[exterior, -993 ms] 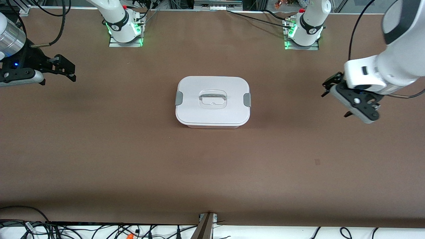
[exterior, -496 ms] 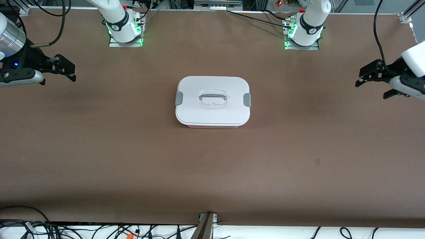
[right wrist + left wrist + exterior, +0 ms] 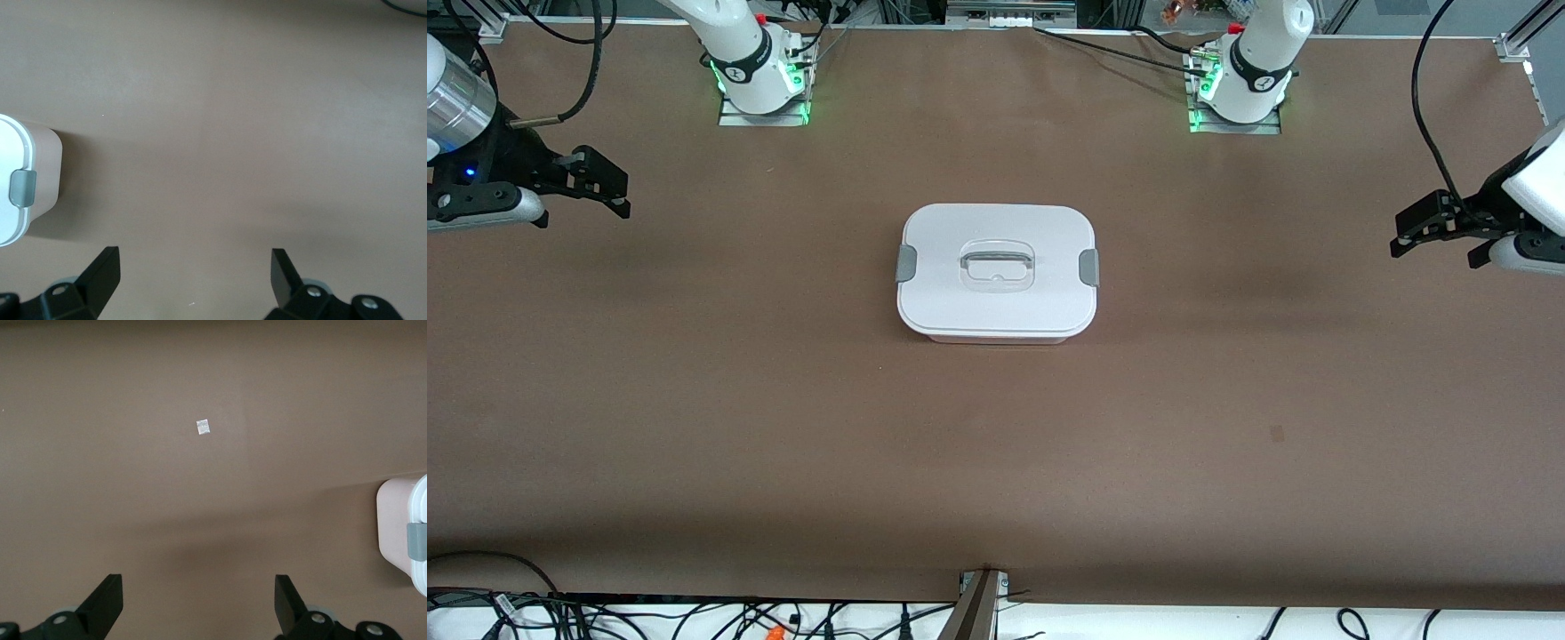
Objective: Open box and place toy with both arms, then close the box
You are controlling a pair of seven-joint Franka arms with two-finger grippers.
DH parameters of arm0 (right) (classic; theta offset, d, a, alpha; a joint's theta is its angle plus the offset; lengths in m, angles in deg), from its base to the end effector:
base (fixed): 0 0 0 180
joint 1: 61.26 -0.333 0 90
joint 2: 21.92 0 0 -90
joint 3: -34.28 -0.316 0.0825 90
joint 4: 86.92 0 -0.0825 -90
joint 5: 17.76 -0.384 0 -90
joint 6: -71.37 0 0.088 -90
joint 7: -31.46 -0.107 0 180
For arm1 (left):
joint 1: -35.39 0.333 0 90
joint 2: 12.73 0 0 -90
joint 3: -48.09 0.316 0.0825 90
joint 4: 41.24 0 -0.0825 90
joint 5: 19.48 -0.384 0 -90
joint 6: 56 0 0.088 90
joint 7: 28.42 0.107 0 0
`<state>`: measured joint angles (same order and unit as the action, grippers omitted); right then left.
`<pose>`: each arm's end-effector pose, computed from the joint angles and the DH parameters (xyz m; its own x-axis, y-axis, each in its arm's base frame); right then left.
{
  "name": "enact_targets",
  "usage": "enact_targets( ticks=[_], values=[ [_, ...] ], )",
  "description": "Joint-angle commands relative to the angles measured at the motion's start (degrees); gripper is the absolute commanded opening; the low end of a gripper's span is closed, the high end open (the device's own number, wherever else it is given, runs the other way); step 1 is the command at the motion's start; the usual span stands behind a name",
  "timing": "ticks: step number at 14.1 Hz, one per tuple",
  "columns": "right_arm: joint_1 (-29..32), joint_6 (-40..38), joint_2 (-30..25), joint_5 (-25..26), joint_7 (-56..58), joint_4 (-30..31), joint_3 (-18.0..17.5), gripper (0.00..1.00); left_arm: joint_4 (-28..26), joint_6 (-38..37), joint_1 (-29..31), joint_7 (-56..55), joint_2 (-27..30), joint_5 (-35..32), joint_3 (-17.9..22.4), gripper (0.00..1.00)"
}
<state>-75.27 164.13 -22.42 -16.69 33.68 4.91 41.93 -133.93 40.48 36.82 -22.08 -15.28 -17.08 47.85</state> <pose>0.5530 0.0594 0.6185 0.9884 0.1500 0.0242 0.1496 -0.9886 0.0185 0.5767 0.0080 0.5871 0.9960 -0.0850 0.0260 -0.0859 -0.9955 0.0393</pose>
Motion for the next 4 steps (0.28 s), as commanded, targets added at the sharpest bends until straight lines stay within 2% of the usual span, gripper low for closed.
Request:
enact_targets(
  ticks=[1,4],
  values=[
    [0.6,-1.1,0.1,-0.1,-0.7,-0.9,-0.4,1.0,-0.2,0.5,-1.4,-3.2,0.1,-1.2,0.8,1.0],
    [0.5,-1.1,0.1,-0.1,-0.7,-0.9,-0.4,1.0,-0.3,0.0,-1.3,-2.5,-0.2,-1.2,0.8,1.0]
  ],
)
